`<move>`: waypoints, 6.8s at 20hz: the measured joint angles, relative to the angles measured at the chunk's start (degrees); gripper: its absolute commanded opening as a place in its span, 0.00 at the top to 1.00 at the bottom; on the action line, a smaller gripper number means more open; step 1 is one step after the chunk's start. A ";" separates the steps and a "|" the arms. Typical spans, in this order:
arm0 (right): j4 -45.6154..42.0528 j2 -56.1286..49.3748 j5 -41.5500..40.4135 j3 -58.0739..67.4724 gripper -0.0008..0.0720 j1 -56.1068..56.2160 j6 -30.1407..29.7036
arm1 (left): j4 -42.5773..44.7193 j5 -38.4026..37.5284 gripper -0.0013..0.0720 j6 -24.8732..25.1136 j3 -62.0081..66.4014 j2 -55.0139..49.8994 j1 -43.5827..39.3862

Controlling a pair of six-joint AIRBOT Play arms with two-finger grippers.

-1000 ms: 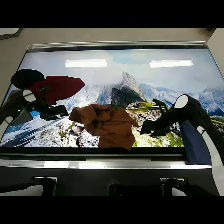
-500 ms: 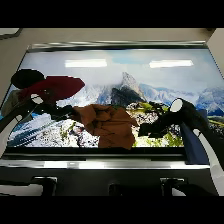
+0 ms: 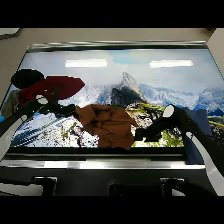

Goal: Fold the shirts.

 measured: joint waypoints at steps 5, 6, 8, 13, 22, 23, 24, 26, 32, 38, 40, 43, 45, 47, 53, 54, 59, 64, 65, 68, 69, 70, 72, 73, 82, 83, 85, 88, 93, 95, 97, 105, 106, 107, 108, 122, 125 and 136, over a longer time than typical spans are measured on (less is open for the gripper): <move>2.97 -3.69 -5.90 -0.33 0.94 6.05 -0.24 | -0.11 -2.19 0.95 0.02 0.04 1.40 -0.09; 3.61 -3.98 -7.72 -0.37 0.93 6.86 -0.39 | -0.11 -2.56 0.95 0.02 0.04 1.81 -0.11; 5.27 -3.48 -8.83 0.02 0.94 7.26 -0.31 | 0.09 -3.69 0.95 0.39 0.28 3.58 -0.11; 2.01 7.89 -11.98 9.77 0.94 1.46 1.16 | 6.84 -6.78 0.95 1.01 7.19 16.15 -0.13; -5.38 34.91 -27.69 37.90 0.94 -10.10 3.65 | 10.36 -4.04 0.95 -6.93 33.73 44.57 -4.74; -5.33 36.54 -28.50 38.91 0.94 -10.34 4.11 | 10.03 -3.72 0.95 -7.34 34.71 45.97 -5.60; -5.38 37.77 -28.81 39.58 0.94 -10.54 4.33 | 9.92 -3.43 0.95 -7.67 35.43 46.90 -6.27; -6.12 39.41 -28.81 40.48 0.94 -10.73 4.68 | 10.38 -2.99 0.95 -8.00 36.37 47.78 -7.10; -14.62 34.34 -7.80 40.37 0.93 -10.95 7.52 | 16.61 -8.96 0.95 -7.74 34.36 41.42 -7.96; -17.33 14.25 -2.03 34.16 0.93 -10.95 10.58 | 18.53 -6.58 0.95 -3.21 26.56 21.70 -7.91; -15.89 7.08 -8.94 33.38 0.93 -10.95 13.84 | 18.93 -3.65 0.95 -2.99 25.68 14.29 -7.74; -11.89 -2.62 -17.03 32.81 0.93 -10.95 18.75 | 17.27 -0.39 0.95 -3.04 25.09 5.44 -7.65; -8.26 -7.98 -19.47 32.57 0.93 -10.97 20.72 | 14.32 0.50 0.94 -3.06 24.98 1.55 -7.65; -4.63 -11.28 -21.07 32.54 0.49 -10.95 21.84 | 11.65 0.11 0.39 -3.08 25.05 -0.83 -7.61; -2.12 -12.00 -13.29 37.53 0.26 -17.62 17.40 | 10.58 -19.19 0.42 -2.95 30.67 -2.67 -0.15; -2.43 -11.96 -9.97 38.03 0.26 -19.91 16.68 | 10.99 -23.69 0.42 -2.97 30.18 -2.51 1.97; -5.60 -12.13 7.45 39.26 0.26 -29.27 11.96 | 11.67 -34.45 0.41 -2.29 12.11 4.31 11.41; -7.74 -12.31 12.96 39.50 0.26 -31.74 9.40 | 7.82 -27.71 0.41 1.05 -10.99 10.88 15.91; -7.78 -12.39 13.31 39.50 0.26 -31.93 9.18 | 6.21 -25.81 0.43 1.62 -13.86 11.28 15.98; -8.13 -13.09 14.12 39.50 0.26 -32.26 8.81 | 1.22 -21.31 0.58 2.82 -19.67 11.76 15.72; -8.13 -13.40 14.58 39.52 0.26 -32.30 8.72 | -0.04 -19.87 0.61 3.06 -20.68 11.82 15.52; -8.15 -13.79 14.95 39.45 0.26 -32.30 8.55 | -0.68 -18.43 0.74 3.06 -21.44 12.04 15.47; -8.57 -14.27 15.43 38.53 0.26 -31.63 7.89 | -1.97 -14.88 0.88 2.95 -22.36 12.07 15.34; -8.92 -14.43 15.41 37.66 0.26 -31.01 7.45 | -2.12 -14.14 0.95 2.84 -22.62 12.07 15.32; -6.97 -16.85 7.67 27.80 0.26 -26.95 5.07 | -2.29 -13.31 0.95 3.04 -23.41 12.50 15.26; -5.84 -17.59 6.47 27.43 0.26 -26.86 4.61 | -1.92 -13.11 0.95 3.26 -23.45 12.81 15.15; -3.43 -19.02 3.93 26.97 0.32 -26.64 3.78 | -1.40 -11.87 0.95 3.58 -23.50 13.79 15.12; 0.13 -21.18 -0.55 26.67 0.41 -26.67 3.15 | -0.52 -8.79 0.95 3.85 -23.50 15.54 15.17; 3.41 -23.58 -4.46 26.56 0.93 -26.56 4.13 | 0.04 -8.13 0.95 4.04 -23.34 18.03 15.26; 4.28 -23.80 -4.26 26.84 0.93 -26.56 4.20 | -0.52 -9.51 0.95 4.24 -22.21 18.62 15.26; 5.18 -22.75 -1.90 28.00 0.94 -26.56 2.56 | -1.03 -11.15 0.95 4.94 -19.69 19.04 15.26; 4.57 -3.39 -2.56 38.88 0.94 -26.69 -3.34 | -1.03 -15.72 0.95 5.44 5.40 26.08 15.23; 3.82 1.14 -5.38 41.70 0.94 -26.73 -3.96 | -0.50 -15.39 0.95 4.87 11.34 28.04 15.23; 3.02 5.97 -9.05 44.50 0.94 -26.73 -4.44 | 0.39 -14.47 0.95 3.87 18.38 30.21 15.23; 2.23 10.49 -12.52 46.80 0.94 -26.71 -4.74 | 1.40 -13.16 0.95 2.84 25.57 32.41 15.23; -15.91 39.23 -20.90 53.66 0.94 -26.77 2.67 | 9.29 -8.44 0.95 -5.40 51.39 44.74 15.23; -16.20 32.37 -11.87 53.68 0.94 -26.71 2.82 | 9.27 -12.28 0.95 -4.52 47.10 40.24 15.15; -10.78 -12.81 5.53 49.77 0.94 -23.56 4.02 | 10.03 -16.11 0.95 1.92 27.87 2.62 9.64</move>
